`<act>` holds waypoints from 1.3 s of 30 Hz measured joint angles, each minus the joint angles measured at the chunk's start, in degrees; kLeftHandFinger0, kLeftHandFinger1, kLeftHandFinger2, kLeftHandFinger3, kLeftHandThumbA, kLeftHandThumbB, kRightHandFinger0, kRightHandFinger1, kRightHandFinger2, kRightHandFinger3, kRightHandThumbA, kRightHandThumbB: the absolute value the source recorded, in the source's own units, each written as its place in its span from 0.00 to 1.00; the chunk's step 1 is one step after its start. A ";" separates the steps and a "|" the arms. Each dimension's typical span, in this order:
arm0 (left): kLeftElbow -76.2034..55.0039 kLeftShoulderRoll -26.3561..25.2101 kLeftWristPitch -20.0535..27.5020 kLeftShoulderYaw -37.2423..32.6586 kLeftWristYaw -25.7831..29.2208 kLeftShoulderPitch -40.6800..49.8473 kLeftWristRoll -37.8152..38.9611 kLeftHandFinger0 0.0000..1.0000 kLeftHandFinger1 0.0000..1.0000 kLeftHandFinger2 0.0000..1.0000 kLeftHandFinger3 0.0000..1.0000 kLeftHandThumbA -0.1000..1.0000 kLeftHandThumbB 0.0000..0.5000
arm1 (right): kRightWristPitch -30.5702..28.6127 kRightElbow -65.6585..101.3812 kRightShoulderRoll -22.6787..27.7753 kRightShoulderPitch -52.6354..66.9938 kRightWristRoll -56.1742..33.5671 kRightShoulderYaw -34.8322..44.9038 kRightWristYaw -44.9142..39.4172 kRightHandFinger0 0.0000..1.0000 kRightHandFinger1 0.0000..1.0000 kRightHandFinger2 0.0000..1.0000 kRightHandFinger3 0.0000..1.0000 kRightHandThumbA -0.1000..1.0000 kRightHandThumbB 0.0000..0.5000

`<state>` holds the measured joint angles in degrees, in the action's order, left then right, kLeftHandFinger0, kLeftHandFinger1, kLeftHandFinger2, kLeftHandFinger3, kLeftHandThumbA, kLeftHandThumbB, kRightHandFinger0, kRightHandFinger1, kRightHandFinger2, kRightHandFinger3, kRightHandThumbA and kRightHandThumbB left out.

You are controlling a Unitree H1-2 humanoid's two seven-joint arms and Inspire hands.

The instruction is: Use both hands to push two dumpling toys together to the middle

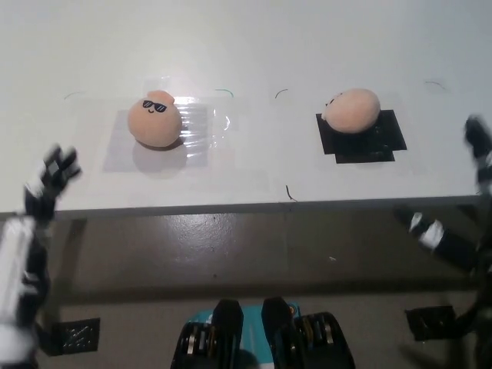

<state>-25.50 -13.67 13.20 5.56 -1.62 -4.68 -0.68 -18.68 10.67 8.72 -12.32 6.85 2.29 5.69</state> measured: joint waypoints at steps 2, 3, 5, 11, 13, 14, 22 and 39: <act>0.75 -0.63 -1.44 0.96 0.02 -2.84 0.73 1.00 1.00 1.00 1.00 1.00 0.85 | 1.39 -1.18 0.72 -3.00 -0.66 1.01 -0.14 1.00 1.00 1.00 1.00 1.00 0.51; 1.44 -0.87 -2.38 1.39 0.02 -4.31 1.33 1.00 1.00 1.00 1.00 1.00 0.82 | 2.06 -2.11 1.12 -4.77 -1.19 1.53 -0.24 1.00 1.00 1.00 1.00 1.00 0.49; 3.46 -1.33 -3.83 2.40 0.02 -6.98 2.29 1.00 1.00 1.00 1.00 1.00 0.75 | 3.02 -5.48 1.55 -7.73 -2.11 2.25 -0.44 1.00 1.00 1.00 1.00 1.00 0.53; 10.85 -3.52 -7.05 4.70 -0.14 -15.48 4.46 1.00 1.00 1.00 1.00 1.00 0.71 | 4.20 -19.09 3.38 -18.20 -3.99 4.18 -0.90 1.00 1.00 1.00 1.00 1.00 0.55; 13.76 -4.24 -7.62 4.85 -0.25 -18.27 4.69 1.00 1.00 1.00 1.00 1.00 0.70 | 4.26 -23.46 3.69 -21.17 -4.20 4.58 -0.94 1.00 1.00 1.00 1.00 1.00 0.55; 15.66 -4.63 -8.01 4.93 -0.28 -19.92 4.76 1.00 1.00 1.00 1.00 1.00 0.70 | 4.30 -26.09 3.85 -22.89 -4.33 4.73 -1.00 1.00 1.00 1.00 1.00 1.00 0.55; 28.45 -6.32 -10.31 4.23 -0.90 -29.76 4.77 1.00 1.00 1.00 1.00 1.00 0.69 | 5.34 -44.34 3.99 -34.64 -9.32 7.72 -3.31 1.00 1.00 1.00 1.00 1.00 0.47; 63.22 -6.33 -8.15 -2.69 -2.00 -44.12 1.55 1.00 1.00 1.00 1.00 1.00 0.92 | 6.31 -79.86 3.86 -51.02 -21.02 16.77 -12.27 1.00 1.00 1.00 1.00 1.00 0.63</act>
<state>37.72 -19.99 5.04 2.87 -3.62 -48.80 0.87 -12.37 -69.19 12.59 -63.34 -14.18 19.06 -6.57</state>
